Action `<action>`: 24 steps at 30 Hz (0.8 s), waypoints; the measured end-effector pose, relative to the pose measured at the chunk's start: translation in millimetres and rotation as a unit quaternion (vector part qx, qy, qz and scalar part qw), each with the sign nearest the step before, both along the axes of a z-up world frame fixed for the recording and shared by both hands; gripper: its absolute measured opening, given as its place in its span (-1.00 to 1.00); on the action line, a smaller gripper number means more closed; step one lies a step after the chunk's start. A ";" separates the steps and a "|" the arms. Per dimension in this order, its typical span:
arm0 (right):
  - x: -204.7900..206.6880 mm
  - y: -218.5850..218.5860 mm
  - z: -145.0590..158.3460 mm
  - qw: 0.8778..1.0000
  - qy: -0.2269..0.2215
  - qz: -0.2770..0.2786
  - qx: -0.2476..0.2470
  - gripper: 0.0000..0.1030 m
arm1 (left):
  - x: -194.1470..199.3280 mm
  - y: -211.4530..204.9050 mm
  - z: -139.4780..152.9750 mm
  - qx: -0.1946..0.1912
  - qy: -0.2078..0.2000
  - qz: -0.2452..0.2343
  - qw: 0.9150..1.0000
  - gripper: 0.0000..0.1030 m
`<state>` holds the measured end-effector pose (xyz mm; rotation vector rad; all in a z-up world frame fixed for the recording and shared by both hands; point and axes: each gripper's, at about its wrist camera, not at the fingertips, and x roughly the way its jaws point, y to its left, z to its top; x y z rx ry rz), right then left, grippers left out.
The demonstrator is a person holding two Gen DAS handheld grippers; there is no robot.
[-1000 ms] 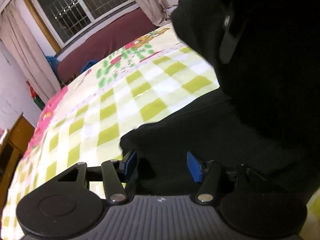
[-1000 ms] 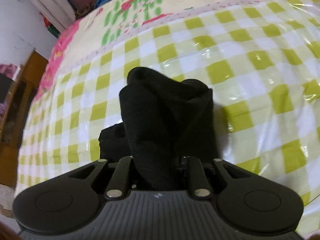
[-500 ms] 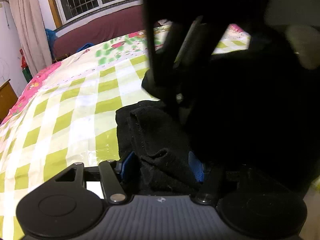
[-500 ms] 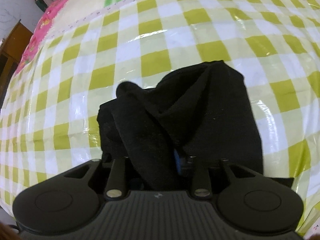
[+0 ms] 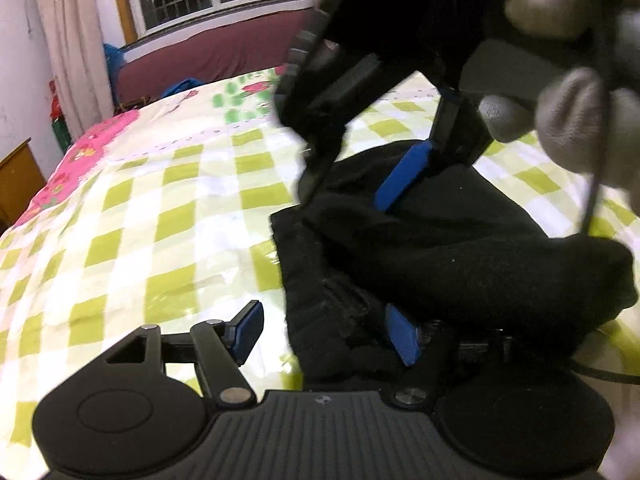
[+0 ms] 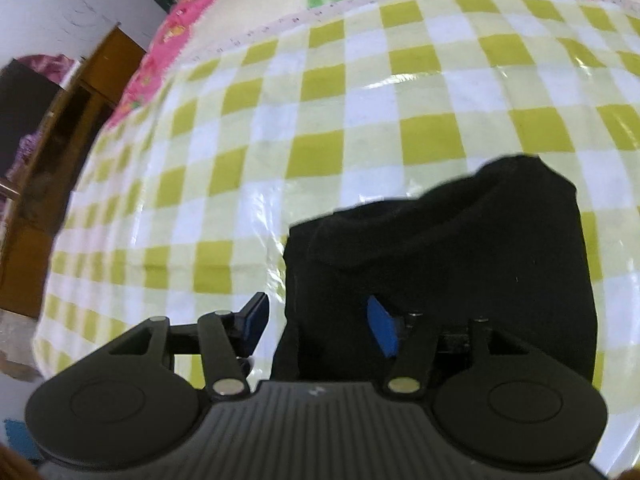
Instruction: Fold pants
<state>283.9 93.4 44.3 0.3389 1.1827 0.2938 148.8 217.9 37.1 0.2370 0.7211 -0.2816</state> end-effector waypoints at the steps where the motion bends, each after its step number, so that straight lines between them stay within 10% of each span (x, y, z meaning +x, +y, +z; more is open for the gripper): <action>1: 3.9 -0.4 1.8 1.000 -0.010 0.008 -0.012 0.07 | -2.3 3.6 3.6 -0.003 0.004 0.006 1.000 0.59; 6: 24.3 3.9 12.3 0.991 -0.049 0.109 -0.054 0.07 | -16.5 17.7 17.1 0.004 0.025 0.040 0.999 0.59; 12: 39.7 18.5 17.1 0.949 -0.084 0.293 -0.086 0.12 | -28.8 35.2 33.7 -0.051 0.073 0.072 0.993 0.58; 19: 57.4 36.4 -5.1 0.886 -0.035 0.457 -0.065 0.26 | -48.0 -7.4 45.7 -0.103 0.099 0.098 0.985 0.60; 24: 69.5 40.3 -20.2 0.867 0.007 0.498 -0.037 0.35 | -37.2 -45.2 22.3 -0.096 0.125 0.134 0.978 0.60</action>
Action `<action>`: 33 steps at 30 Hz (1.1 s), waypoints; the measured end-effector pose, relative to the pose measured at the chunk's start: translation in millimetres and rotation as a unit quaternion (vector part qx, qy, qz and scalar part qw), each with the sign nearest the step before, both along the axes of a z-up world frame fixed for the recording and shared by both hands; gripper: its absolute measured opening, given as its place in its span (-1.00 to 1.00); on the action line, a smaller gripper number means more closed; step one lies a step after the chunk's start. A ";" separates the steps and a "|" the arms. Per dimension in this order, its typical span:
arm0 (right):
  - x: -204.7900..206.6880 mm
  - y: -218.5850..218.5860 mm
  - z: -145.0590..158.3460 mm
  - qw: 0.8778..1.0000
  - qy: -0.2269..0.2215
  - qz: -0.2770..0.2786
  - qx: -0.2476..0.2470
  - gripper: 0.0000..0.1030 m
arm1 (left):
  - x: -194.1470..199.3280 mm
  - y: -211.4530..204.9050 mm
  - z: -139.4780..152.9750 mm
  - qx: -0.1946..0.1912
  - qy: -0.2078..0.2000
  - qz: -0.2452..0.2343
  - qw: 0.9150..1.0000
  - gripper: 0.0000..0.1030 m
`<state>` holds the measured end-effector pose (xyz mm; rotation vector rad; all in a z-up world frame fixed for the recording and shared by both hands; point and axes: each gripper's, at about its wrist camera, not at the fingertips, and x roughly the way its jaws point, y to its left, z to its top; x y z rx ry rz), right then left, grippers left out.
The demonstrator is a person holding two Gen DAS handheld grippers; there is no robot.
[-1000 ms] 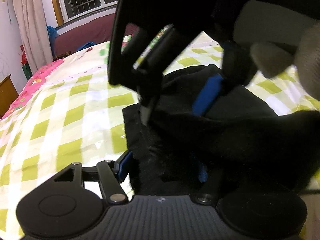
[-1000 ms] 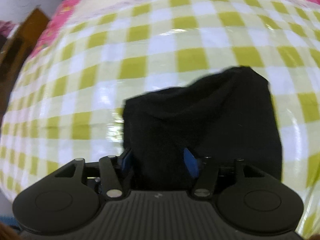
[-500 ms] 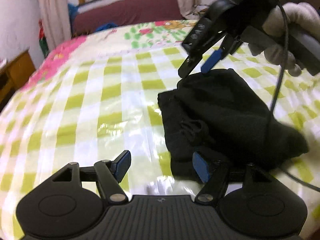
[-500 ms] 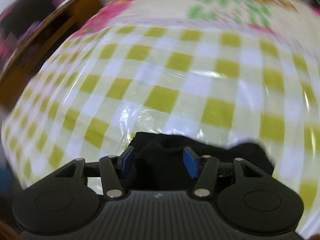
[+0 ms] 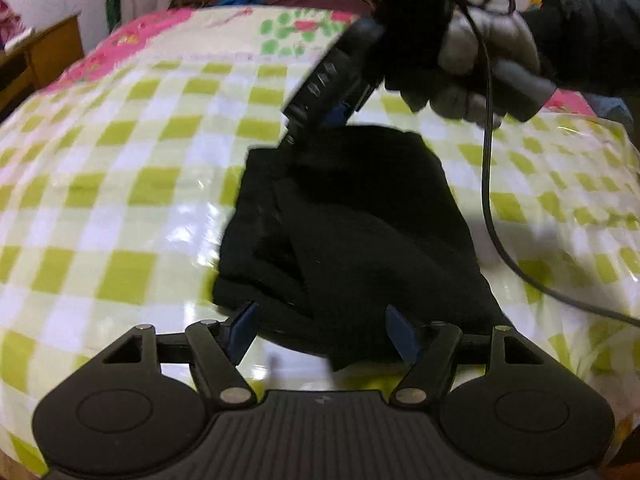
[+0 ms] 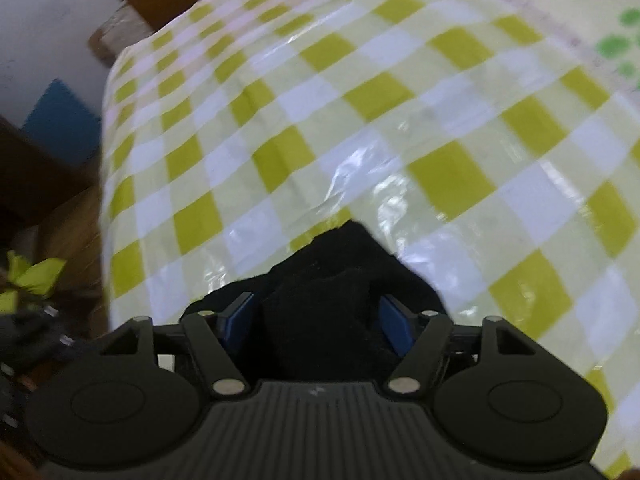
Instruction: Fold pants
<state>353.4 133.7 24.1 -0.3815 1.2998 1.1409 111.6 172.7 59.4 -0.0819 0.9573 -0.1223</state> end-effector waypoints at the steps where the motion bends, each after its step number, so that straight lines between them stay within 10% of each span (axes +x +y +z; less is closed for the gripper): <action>1: 0.1 -0.5 -0.7 1.000 0.003 0.005 0.002 0.35 | 3.7 -1.8 -3.6 -0.009 0.011 0.009 1.000 0.60; 5: 1.3 -7.6 -2.9 1.000 0.015 0.001 0.009 0.28 | 13.2 1.3 -21.0 -0.052 0.042 0.036 0.997 0.66; 12: -3.1 -29.0 17.5 0.998 0.041 -0.050 0.028 -0.68 | 22.6 -6.9 -28.8 -0.021 0.045 0.006 0.999 0.40; 23: -13.5 -84.5 65.8 0.990 0.011 -0.131 0.051 -0.72 | 11.0 -31.7 -3.3 0.023 -0.024 -0.050 0.998 -0.16; 33: 9.4 -67.9 93.8 0.980 -0.016 -0.171 0.102 -0.72 | 39.2 34.3 24.0 -0.008 -0.050 -0.021 0.998 -0.22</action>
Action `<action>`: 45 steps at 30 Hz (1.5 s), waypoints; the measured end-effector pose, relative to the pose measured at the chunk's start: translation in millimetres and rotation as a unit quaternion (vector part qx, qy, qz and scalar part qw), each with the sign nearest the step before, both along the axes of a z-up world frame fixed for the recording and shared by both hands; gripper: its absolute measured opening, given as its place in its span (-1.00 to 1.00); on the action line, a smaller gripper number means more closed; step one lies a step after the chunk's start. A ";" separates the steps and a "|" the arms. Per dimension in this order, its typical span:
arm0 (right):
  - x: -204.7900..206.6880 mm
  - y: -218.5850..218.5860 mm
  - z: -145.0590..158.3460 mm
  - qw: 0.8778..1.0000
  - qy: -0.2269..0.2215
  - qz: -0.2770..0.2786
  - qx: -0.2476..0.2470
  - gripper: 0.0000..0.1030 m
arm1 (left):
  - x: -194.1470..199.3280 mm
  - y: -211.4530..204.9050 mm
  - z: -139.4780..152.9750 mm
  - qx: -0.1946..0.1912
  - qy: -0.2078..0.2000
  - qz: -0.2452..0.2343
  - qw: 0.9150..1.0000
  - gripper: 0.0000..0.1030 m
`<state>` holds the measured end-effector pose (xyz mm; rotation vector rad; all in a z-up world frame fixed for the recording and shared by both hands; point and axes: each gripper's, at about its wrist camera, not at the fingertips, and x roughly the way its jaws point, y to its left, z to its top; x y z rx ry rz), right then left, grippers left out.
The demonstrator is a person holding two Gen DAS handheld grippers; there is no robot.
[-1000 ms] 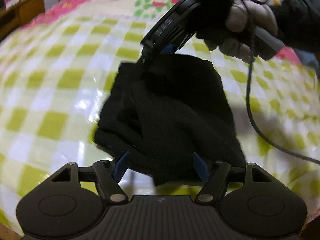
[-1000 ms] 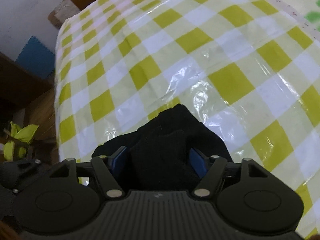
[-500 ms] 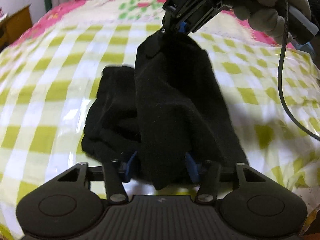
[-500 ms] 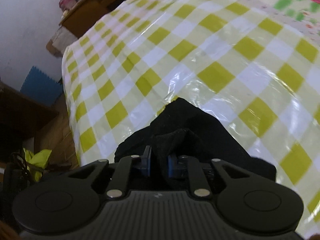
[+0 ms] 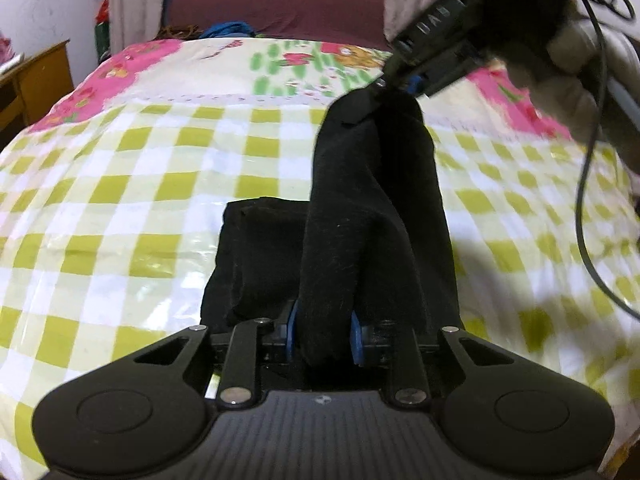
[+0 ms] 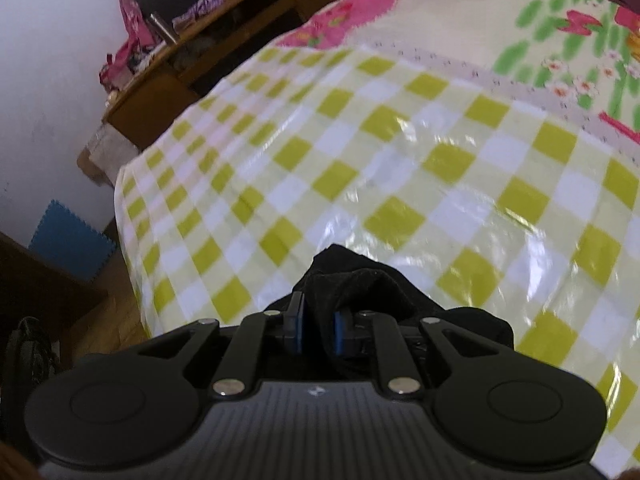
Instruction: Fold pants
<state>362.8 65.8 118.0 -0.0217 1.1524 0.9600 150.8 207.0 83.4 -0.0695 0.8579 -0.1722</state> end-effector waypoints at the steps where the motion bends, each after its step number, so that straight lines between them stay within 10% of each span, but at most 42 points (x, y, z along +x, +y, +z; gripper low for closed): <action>1: 5.2 6.5 -4.9 1.000 0.003 -0.004 0.003 -0.72 | 5.8 10.3 -4.2 -0.007 0.004 0.005 1.000 -0.22; 12: 66.6 79.0 -112.2 0.988 0.056 -0.137 0.036 -0.82 | 61.5 126.1 -50.4 -0.075 0.036 0.080 0.993 -0.22; 22: 64.8 48.3 -97.3 0.966 0.037 -0.248 0.067 -0.83 | 112.1 149.6 -29.6 -0.018 -0.024 0.059 0.998 -0.28; 28: 77.7 82.8 -152.1 0.968 -0.018 -0.249 -0.016 -0.84 | 157.1 147.2 -93.4 0.119 0.025 0.089 0.989 -0.42; 37: 54.8 50.1 -92.2 0.960 -0.048 -0.275 0.037 -0.69 | 127.8 170.4 -45.2 0.168 -0.037 0.178 0.969 -0.42; 45: 37.4 78.8 -72.3 0.955 -0.164 -0.245 -0.026 -0.57 | 120.4 87.9 -10.7 0.141 -0.133 0.036 0.980 -0.18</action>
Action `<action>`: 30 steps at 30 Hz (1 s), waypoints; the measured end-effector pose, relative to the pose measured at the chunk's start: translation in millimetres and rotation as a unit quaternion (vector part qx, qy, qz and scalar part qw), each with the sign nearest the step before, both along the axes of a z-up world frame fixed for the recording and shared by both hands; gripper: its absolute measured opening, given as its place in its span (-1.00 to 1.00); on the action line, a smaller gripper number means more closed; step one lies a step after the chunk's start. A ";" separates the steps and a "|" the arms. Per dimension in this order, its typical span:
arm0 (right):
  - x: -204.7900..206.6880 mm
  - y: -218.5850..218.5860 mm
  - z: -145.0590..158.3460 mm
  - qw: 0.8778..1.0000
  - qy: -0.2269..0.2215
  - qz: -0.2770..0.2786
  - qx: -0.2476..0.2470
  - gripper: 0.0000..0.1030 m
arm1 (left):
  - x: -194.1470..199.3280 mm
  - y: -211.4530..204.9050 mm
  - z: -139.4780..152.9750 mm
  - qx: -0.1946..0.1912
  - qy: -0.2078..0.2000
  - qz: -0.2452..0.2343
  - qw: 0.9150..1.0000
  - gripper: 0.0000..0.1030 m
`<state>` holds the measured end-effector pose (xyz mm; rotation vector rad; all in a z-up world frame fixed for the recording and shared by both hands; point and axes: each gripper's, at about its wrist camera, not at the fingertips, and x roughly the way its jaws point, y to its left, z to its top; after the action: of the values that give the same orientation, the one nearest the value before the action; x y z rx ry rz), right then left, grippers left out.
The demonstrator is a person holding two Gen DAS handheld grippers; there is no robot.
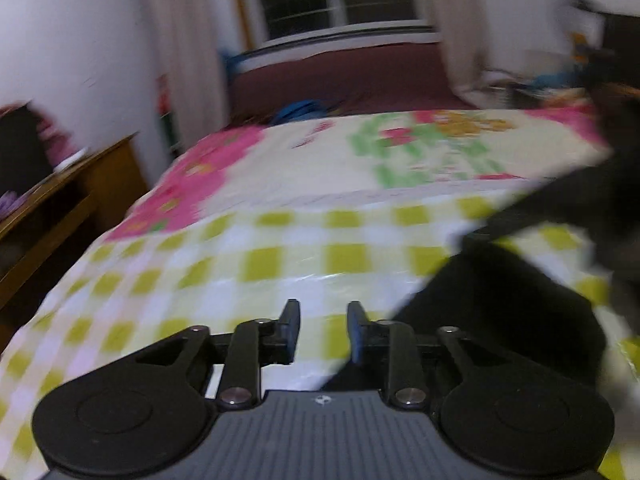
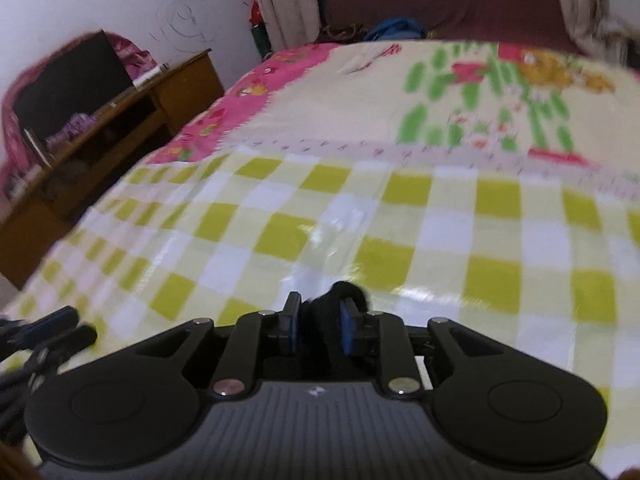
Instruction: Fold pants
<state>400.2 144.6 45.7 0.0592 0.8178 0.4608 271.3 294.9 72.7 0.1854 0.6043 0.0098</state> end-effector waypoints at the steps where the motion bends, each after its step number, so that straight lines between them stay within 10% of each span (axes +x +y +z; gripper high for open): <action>1: 11.3 3.5 -4.6 1.000 -0.012 -0.001 -0.016 -0.57 | 4.1 -10.4 -9.9 0.014 0.008 -0.012 1.000 -0.18; 6: 35.3 -6.9 -19.0 0.998 0.006 -0.042 -0.038 -0.60 | 14.0 -21.7 -67.8 0.087 0.048 -0.025 0.995 -0.13; 10: -14.2 -20.3 5.0 0.999 0.005 0.021 0.047 -0.58 | 13.1 -12.1 -63.7 0.069 0.040 -0.027 0.996 -0.09; 15: -56.6 -7.5 -0.3 0.993 -0.029 0.111 0.032 -0.60 | 19.5 2.1 -58.5 0.055 0.039 -0.003 0.998 0.11; 21: 17.1 -12.6 -71.5 0.996 0.085 0.008 0.016 -0.75 | 27.0 4.0 -77.5 0.048 0.043 0.004 0.998 0.18; 30: -85.4 -64.1 5.7 0.997 0.044 -0.015 0.054 -0.58 | 22.1 15.2 -33.0 0.022 -0.002 0.009 1.000 0.20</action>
<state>314.8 80.4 51.3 0.1926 0.8778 0.4752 293.3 310.1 39.7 0.2226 0.6021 0.0406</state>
